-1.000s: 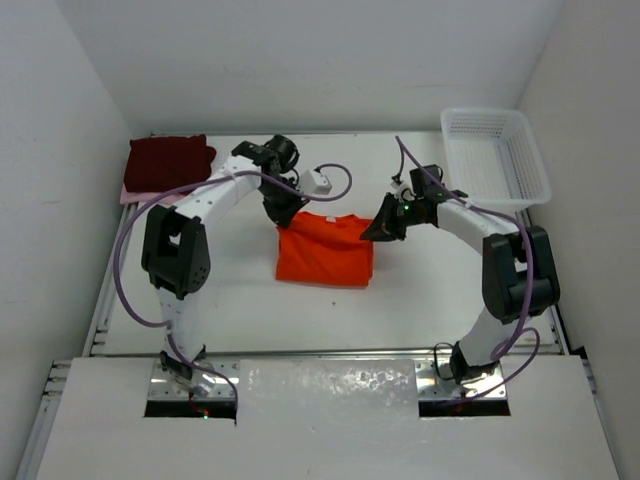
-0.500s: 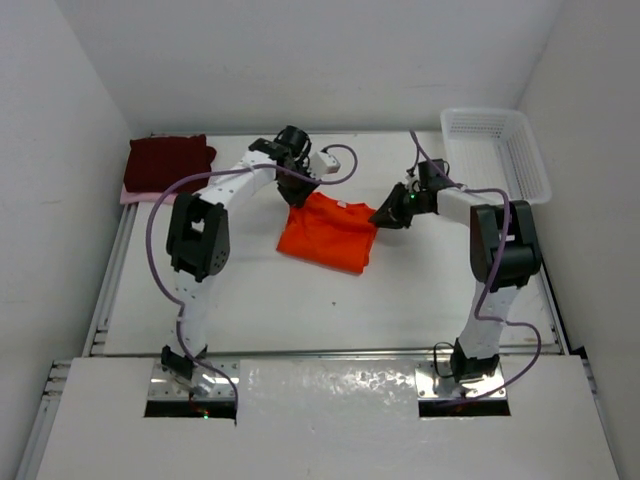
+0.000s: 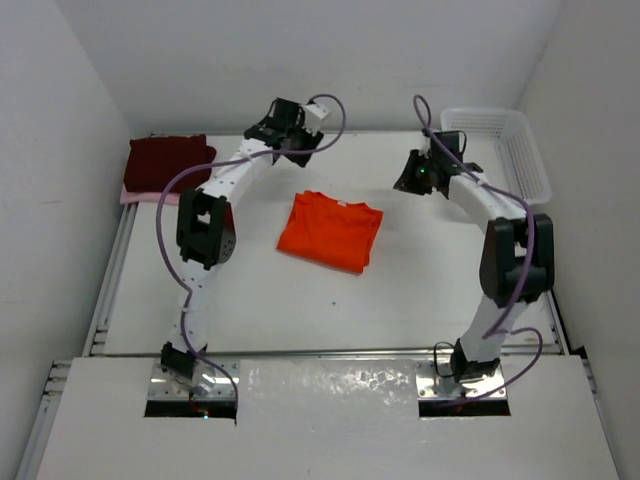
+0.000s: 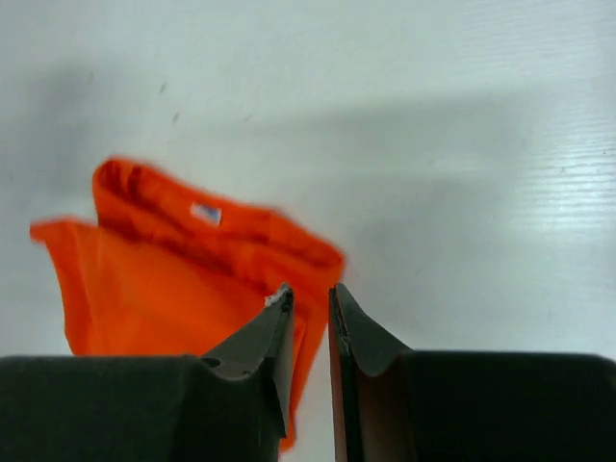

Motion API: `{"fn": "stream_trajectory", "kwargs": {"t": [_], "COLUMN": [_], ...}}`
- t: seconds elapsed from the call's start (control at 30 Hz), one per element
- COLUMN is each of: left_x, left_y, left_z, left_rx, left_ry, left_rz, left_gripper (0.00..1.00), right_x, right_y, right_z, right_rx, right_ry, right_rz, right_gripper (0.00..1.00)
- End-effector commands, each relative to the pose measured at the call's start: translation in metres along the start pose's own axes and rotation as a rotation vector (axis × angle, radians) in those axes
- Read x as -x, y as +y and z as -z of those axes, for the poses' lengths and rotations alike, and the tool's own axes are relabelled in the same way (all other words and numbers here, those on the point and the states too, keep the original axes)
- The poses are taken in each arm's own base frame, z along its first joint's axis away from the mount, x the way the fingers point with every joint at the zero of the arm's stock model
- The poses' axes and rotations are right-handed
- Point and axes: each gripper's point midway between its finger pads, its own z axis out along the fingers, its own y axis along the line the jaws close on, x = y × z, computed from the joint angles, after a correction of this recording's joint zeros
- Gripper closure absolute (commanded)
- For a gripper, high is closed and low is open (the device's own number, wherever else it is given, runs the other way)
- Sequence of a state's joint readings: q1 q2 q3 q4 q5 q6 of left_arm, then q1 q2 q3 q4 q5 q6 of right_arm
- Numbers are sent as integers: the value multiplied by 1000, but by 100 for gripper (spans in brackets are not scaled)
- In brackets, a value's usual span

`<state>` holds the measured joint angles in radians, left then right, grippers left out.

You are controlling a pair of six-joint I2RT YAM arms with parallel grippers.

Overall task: Fold and stack the t-shirts
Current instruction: Fold the long partially folded tshirt into a neat square

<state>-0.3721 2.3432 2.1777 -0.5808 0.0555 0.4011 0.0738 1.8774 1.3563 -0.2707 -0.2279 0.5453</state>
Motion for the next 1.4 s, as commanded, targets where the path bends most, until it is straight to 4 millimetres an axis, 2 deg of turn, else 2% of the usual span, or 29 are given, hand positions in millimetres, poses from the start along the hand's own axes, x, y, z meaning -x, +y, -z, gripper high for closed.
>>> {"fn": "stream_trajectory", "kwargs": {"t": [0.0,0.03,0.1,0.13,0.17,0.23,0.27,0.3,0.33,0.37,0.4,0.43,0.47,0.57,0.67,0.7,0.77,0.9,0.97,1.0,1.03,1.07,1.13,1.17,1.2,1.27,1.3,1.33,1.37], "left_x": [44,44,30,6,0,-22,-26,-38,-41,-54,-53,-63,-62,-69,-71,-71,-71,-64,-59,-50,-42,-34,-10,8,11,23,24,23,11], "left_y": [29,7,-28,-64,-78,-105,-112,-116,-116,-116,-111,-107,-100,-68,-47,-38,-31,-15,-15,-17,-16,-14,-6,8,13,49,73,85,103], "left_z": [53,72,86,88,96,91,90,76,69,54,44,29,19,-9,-24,-27,-30,-28,-25,-20,-13,-6,14,28,30,46,51,52,54], "left_rx": [-55,-176,-324,-472,-521,-611,-650,-657,-652,-649,-621,-592,-561,-441,-355,-328,-313,-293,-317,-355,-369,-378,-366,-328,-320,-191,-100,-63,-25], "left_ry": [-146,-164,-149,-111,-105,-55,-48,-12,2,39,36,72,58,69,70,69,58,22,11,-9,-26,-45,-106,-155,-166,-212,-221,-222,-202], "left_rz": [92,67,46,36,36,29,30,44,62,77,83,127,147,248,321,350,379,439,452,461,460,456,435,414,409,406,406,411,432], "left_gripper": [55,63,68,75,77,83,85,85,85,85,85,84,84,82,78,75,70,62,59,49,45,43,40,38,36,32,30,31,33], "right_x": [-23,-38,-61,-58,-75,-76,-73,-81,-82,-75,-79,-73,-68,-60,-59,-68,-61,-54,-48,-46,-37,-32,-35,-37,-38,-55,-51,-64,-66], "right_y": [54,64,81,90,86,87,89,83,83,83,76,75,65,45,28,20,14,5,6,6,10,15,27,34,42,60,71,73,79], "right_z": [33,34,29,25,16,4,-2,-15,-20,-24,-33,-37,-41,-54,-63,-68,-72,-81,-80,-77,-75,-70,-62,-56,-53,-50,-49,-50,-50], "right_rx": [54,93,143,189,198,206,210,193,193,184,155,142,104,65,39,21,15,-4,-8,-15,-21,-18,-15,-5,9,65,105,125,145], "right_ry": [-36,-28,1,-35,4,7,10,44,51,40,56,43,29,23,40,77,85,112,109,115,96,85,98,101,98,128,100,118,120], "right_rz": [288,305,257,229,188,139,134,119,113,118,117,121,119,76,73,75,96,127,143,151,162,171,187,198,207,185,165,133,77], "right_gripper": [83,87,93,95,99,100,100,100,100,100,100,100,100,100,100,100,100,100,100,100,99,95,79,64,58,49,47,46,46]}}
